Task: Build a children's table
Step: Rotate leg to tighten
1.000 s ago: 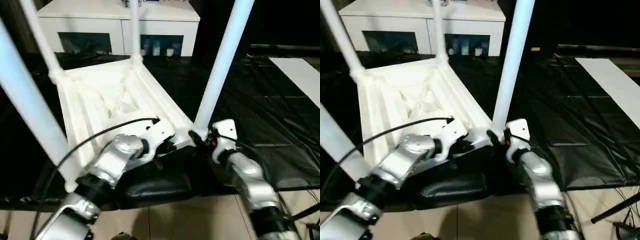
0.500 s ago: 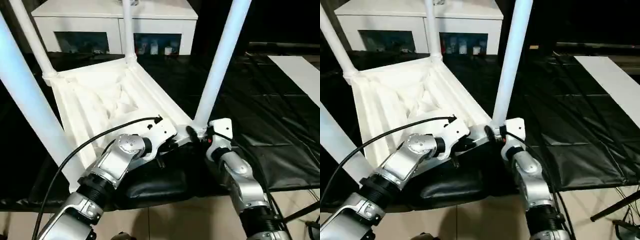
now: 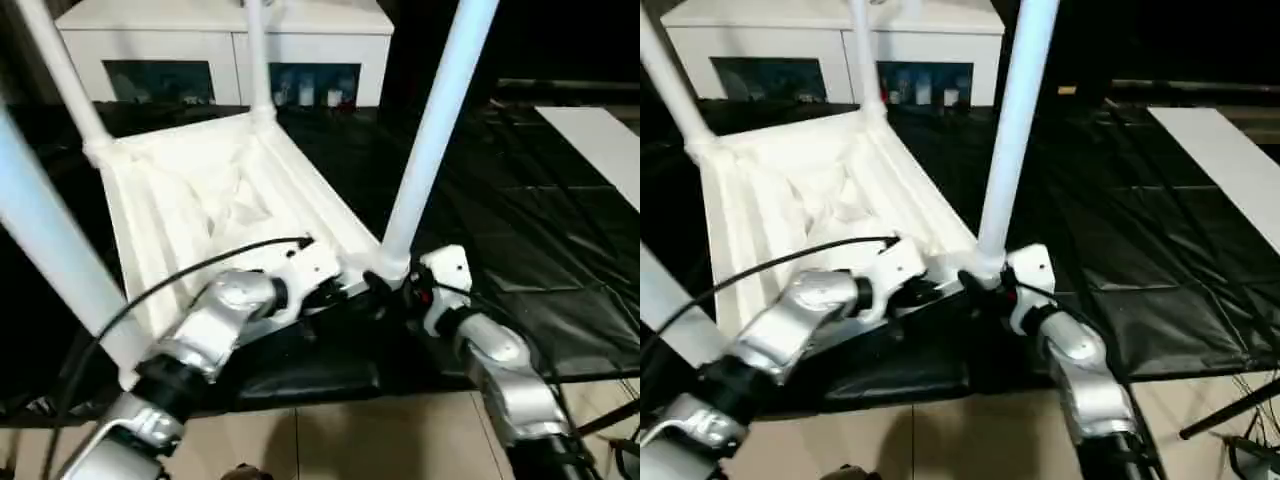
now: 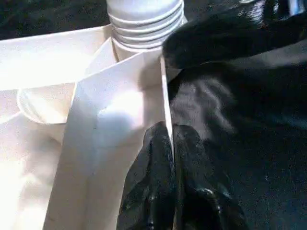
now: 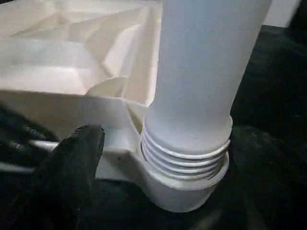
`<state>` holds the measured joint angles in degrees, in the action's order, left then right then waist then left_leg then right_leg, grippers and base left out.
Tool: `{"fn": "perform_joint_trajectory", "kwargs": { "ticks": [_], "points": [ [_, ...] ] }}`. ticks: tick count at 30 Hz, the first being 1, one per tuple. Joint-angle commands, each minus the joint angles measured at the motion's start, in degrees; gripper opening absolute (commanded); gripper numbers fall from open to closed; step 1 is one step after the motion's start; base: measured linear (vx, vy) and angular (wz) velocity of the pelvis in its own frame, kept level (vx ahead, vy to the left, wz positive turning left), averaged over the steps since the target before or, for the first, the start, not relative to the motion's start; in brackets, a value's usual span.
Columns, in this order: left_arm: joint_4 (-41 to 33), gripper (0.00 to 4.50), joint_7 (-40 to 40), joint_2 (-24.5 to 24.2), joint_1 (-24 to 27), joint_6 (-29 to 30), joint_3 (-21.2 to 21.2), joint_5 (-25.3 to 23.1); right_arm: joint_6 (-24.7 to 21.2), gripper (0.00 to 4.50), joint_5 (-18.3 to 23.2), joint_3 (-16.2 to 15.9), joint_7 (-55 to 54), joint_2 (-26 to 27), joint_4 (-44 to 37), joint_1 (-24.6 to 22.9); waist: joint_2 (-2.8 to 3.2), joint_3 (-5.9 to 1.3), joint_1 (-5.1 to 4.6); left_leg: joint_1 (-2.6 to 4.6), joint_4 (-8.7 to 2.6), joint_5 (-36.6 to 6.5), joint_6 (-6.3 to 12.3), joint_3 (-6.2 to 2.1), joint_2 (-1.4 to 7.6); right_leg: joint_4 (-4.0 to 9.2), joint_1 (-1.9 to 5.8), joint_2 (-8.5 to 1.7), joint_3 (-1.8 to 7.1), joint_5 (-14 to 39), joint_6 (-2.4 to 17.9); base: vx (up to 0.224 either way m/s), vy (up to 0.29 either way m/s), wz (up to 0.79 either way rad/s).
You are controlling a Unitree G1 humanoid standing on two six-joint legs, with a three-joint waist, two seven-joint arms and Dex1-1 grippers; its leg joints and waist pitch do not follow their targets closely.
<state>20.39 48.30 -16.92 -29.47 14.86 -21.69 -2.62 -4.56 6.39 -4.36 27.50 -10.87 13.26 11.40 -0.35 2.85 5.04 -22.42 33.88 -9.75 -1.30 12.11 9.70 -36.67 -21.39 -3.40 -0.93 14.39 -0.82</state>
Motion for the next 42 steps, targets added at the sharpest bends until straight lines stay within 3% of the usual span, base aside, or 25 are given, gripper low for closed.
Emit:
{"fn": "perform_joint_trajectory", "kwargs": {
  "ticks": [1,3,5,11,13,21,29,35,40,42],
  "points": [
    [-1.93,0.0,5.77,-2.64,2.0,-2.24,-1.39,1.21,-0.82,4.42,1.95,-0.57,5.14,-2.93,-4.15,-0.74,-0.78,-2.95,0.06,1.34,-4.33,-12.26,1.44,-2.44,3.98,5.41,0.87,-5.0,2.52,5.3,9.83,0.0,0.0,0.0],
    [-3.64,0.0,10.36,-5.68,3.13,-3.16,-1.85,2.18,-1.51,4.42,3.24,0.07,7.95,-5.26,-5.52,-1.15,-0.64,-3.33,0.27,1.26,-3.92,-8.8,2.84,-2.41,3.97,4.62,1.04,-4.76,2.36,-1.04,10.38,0.0,0.0,0.0],
    [-4.64,0.0,12.39,-7.11,3.63,-3.18,-1.92,2.73,-2.0,4.42,3.71,0.06,9.77,-6.53,-5.9,-1.23,-0.61,-3.31,0.05,1.19,-3.72,-7.68,3.9,-2.18,3.84,4.31,0.85,-4.5,2.22,-4.13,11.47,0.0,0.0,0.0],
    [-6.05,0.0,14.8,-9.07,3.89,-2.81,-1.71,3.32,-3.06,4.42,4.89,-1.12,15.37,-8.86,-5.06,-0.36,-0.6,-3.13,0.35,1.47,-3.94,-9.81,2.86,-2.2,4.14,4.5,0.85,-4.8,2.15,-0.69,12.75,0.0,0.0,0.0],
    [-5.92,0.0,14.51,-9.01,3.67,-2.85,-1.76,3.24,-3.37,4.42,5.32,-1.94,16.69,-9.07,-4.52,0.07,-0.85,-3.16,0.32,1.45,-3.9,-9.97,2.58,-2.19,4.06,4.47,0.95,-4.82,2.13,-0.37,12.75,0.0,0.0,0.0],
    [-5.77,0.0,14.04,-8.56,3.59,-2.78,-1.65,2.86,-4.01,3.59,4.81,-2.83,18.07,-8.96,-3.69,0.16,-1.02,-3.4,0.64,1.49,-3.55,-7.66,3.21,-2.11,4.03,4.07,1.07,-4.84,2.13,-4.2,13.21,0.0,0.0,0.0],
    [-5.23,0.0,14.24,-8.56,3.55,-3.05,-1.74,2.68,-3.91,2.9,5.94,-2.46,18.15,-8.81,-3.7,0.26,-1.0,-3.5,0.68,1.53,-3.49,-8.04,2.74,-2.15,4.02,3.96,1.16,-4.79,2.06,-4.39,13.5,0.0,0.0,0.0],
    [-5.36,0.0,14.74,-8.68,3.83,-2.69,-1.82,2.87,-4.03,2.61,6.11,-2.47,18.47,-8.54,-3.47,-0.16,-1.04,-3.57,0.75,1.5,-3.36,-7.4,3.02,-2.16,4.0,3.77,1.23,-4.82,2.03,-5.16,13.62,0.0,0.0,0.0],
    [-4.06,0.0,12.98,-7.67,3.31,-1.69,-1.72,2.24,-4.08,2.59,5.08,-1.88,14.68,-6.66,-1.33,-0.01,-0.94,-3.45,0.62,1.48,-3.42,-8.24,2.67,-2.13,3.98,3.92,1.12,-4.84,2.05,-4.06,13.9,0.0,0.0,0.0],
    [-1.56,0.0,9.07,-5.59,2.14,-0.21,-1.43,0.85,-4.05,2.58,3.43,-0.52,8.06,-3.88,1.71,0.93,-0.71,-3.18,0.4,1.66,-3.73,-11.09,1.28,-2.19,3.99,4.39,0.77,-4.89,2.12,-0.07,13.82,0.0,0.0,0.0]
  ]
}}
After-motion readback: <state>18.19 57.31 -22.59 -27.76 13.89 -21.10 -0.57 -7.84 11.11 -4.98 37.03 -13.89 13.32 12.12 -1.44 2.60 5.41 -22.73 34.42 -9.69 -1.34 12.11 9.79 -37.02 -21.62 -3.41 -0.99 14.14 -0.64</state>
